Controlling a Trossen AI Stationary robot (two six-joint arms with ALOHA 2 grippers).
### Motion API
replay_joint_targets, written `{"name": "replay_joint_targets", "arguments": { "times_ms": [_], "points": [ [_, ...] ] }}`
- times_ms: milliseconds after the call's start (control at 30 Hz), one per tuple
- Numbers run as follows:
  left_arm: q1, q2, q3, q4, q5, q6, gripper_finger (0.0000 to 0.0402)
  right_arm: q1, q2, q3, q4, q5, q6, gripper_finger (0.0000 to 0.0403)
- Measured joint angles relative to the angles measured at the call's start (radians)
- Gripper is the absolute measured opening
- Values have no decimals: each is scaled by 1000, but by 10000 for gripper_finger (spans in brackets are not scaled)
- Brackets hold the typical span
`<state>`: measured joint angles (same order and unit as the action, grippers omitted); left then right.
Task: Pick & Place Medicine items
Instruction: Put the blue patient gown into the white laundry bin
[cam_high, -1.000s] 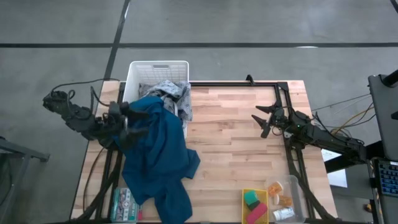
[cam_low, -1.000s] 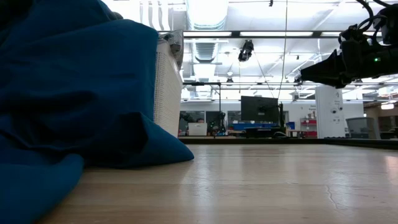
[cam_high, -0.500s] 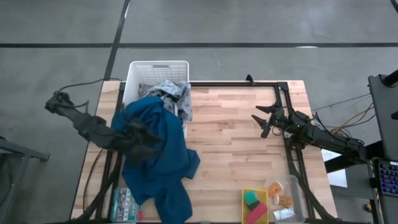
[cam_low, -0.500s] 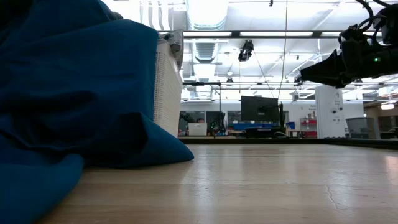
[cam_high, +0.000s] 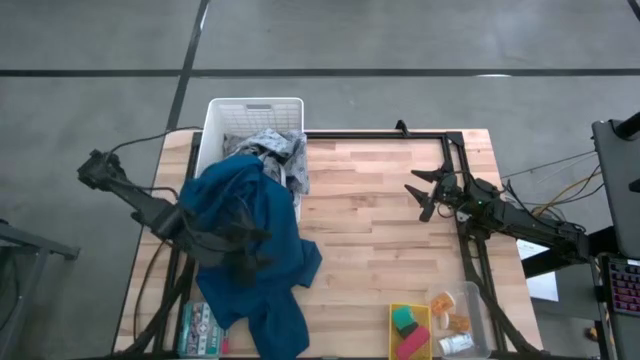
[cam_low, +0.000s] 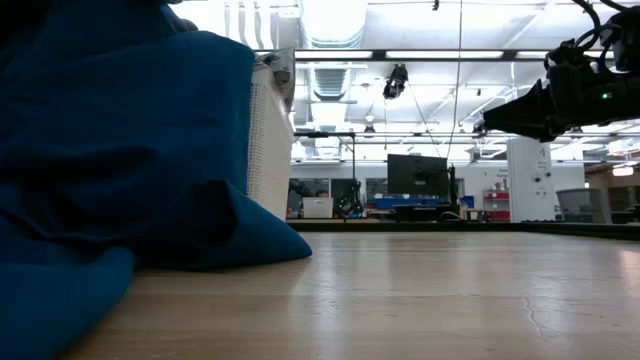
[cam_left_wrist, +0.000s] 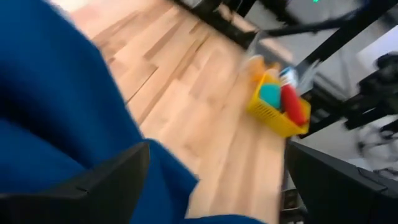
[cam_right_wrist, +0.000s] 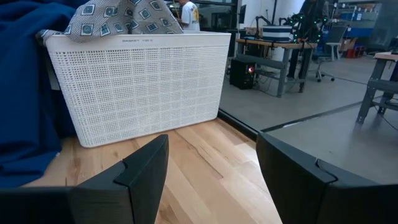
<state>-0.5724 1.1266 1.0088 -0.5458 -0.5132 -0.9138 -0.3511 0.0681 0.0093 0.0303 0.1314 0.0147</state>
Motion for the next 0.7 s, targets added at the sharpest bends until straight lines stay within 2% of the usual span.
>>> {"name": "replay_joint_targets", "arguments": {
  "times_ms": [167,400,700],
  "points": [
    [0,53,0,-13,-2,-13,378,0,0,0,0,0,0,238],
    [1,85,1,-13,-2,-161,377,0,0,0,0,0,0,238],
    [-21,74,76,68,13,-25,378,0,0,0,0,0,0,238]
  ]
}}
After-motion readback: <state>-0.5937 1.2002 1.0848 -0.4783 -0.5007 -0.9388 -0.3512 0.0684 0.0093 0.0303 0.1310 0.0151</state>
